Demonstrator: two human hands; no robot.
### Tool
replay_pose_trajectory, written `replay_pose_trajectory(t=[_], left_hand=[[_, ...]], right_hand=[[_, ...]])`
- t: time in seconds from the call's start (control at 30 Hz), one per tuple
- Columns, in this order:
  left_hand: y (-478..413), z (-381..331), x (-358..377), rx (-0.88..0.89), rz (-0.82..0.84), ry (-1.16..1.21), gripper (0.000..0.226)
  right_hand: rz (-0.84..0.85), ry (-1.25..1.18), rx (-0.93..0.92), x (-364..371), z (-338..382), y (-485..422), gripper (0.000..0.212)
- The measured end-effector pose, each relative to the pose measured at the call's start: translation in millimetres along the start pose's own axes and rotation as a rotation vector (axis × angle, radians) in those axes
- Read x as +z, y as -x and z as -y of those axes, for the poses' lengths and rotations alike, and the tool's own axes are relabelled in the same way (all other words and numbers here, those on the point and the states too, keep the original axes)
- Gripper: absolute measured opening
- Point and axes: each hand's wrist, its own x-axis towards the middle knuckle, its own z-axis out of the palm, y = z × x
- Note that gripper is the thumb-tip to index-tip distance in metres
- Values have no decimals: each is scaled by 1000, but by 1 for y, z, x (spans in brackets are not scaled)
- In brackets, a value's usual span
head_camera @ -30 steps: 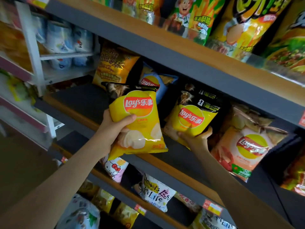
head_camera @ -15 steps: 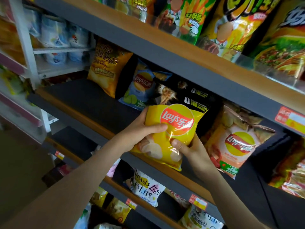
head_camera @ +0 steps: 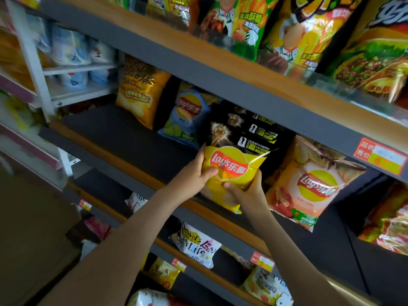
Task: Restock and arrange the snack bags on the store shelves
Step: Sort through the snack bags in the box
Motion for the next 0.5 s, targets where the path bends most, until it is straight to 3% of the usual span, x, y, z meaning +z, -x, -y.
replay_pose_trajectory(t=[0.13,0.23,0.5], left_hand=[[3,-22,8,-92,-165,-282,72],[26,-38,19,-100,-228,-317,77],[105,-82,58,-131,-17,-397,84]], right_hand=[[-146,104,41,11,14,6,99],[-186,176,103,6,31,35,102],[-48,415,175,-42,60,132,67]])
